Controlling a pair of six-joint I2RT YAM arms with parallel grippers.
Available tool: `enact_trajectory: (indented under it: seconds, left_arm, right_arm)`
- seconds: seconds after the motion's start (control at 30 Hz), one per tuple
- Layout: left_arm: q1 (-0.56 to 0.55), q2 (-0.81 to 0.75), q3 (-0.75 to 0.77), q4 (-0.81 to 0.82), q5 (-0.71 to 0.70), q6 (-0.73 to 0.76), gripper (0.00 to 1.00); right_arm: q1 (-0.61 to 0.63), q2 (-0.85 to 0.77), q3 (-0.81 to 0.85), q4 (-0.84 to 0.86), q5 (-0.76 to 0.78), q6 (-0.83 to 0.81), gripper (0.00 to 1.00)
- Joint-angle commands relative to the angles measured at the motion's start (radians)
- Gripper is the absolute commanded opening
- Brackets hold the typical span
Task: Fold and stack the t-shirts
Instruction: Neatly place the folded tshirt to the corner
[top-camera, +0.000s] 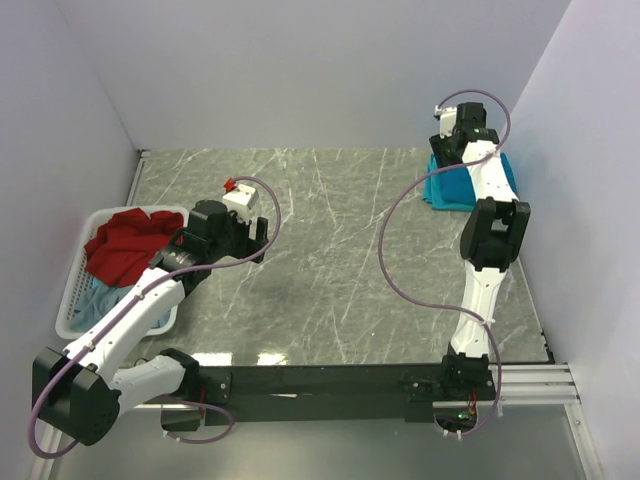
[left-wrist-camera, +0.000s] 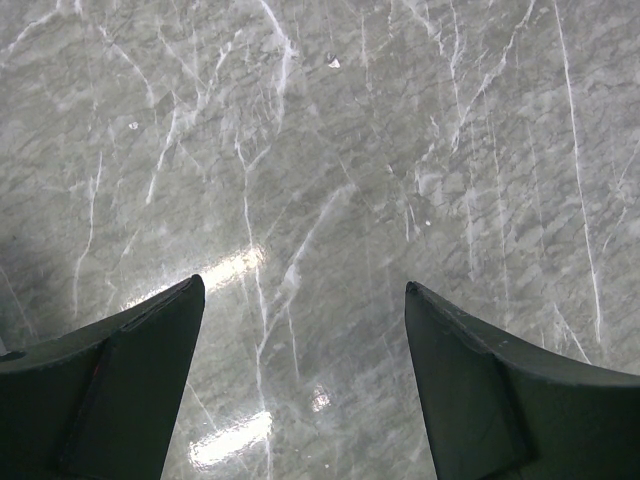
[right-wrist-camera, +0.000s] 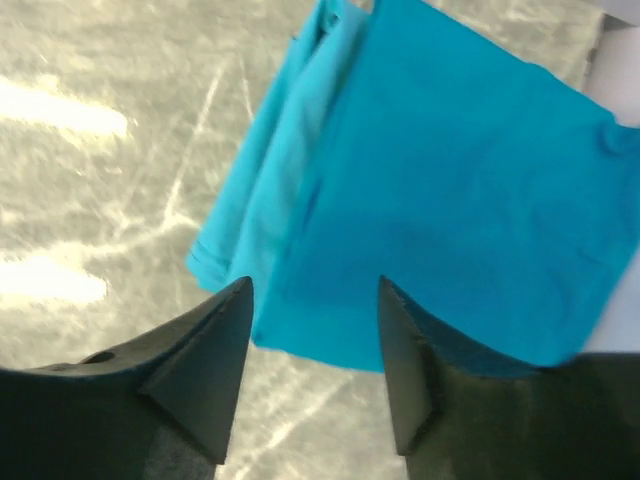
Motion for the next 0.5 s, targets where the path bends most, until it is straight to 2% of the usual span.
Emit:
enact_trajectory:
  seconds: [0.0, 0.03, 0.27, 0.47]
  left_arm:
    - [0.006, -0.010, 0.013, 0.012, 0.001, 0.012, 0.87]
    - [0.006, -0.008, 0.013, 0.013, 0.002, 0.013, 0.87]
    - [0.006, 0.005, 0.022, 0.010, 0.021, 0.013, 0.86]
    - [0.006, -0.001, 0.017, 0.012, 0.024, 0.013, 0.87]
  right_arm:
    - [-0.005, 0.039, 0.048, -0.013, -0.005, 0.095, 0.55]
    - [-0.005, 0.038, 0.029, -0.007, 0.001, 0.099, 0.49]
    - [0.003, -0.019, -0.174, 0.130, 0.142, 0.066, 0.28]
    - [0.020, -0.025, -0.294, 0.145, 0.156, 0.040, 0.21]
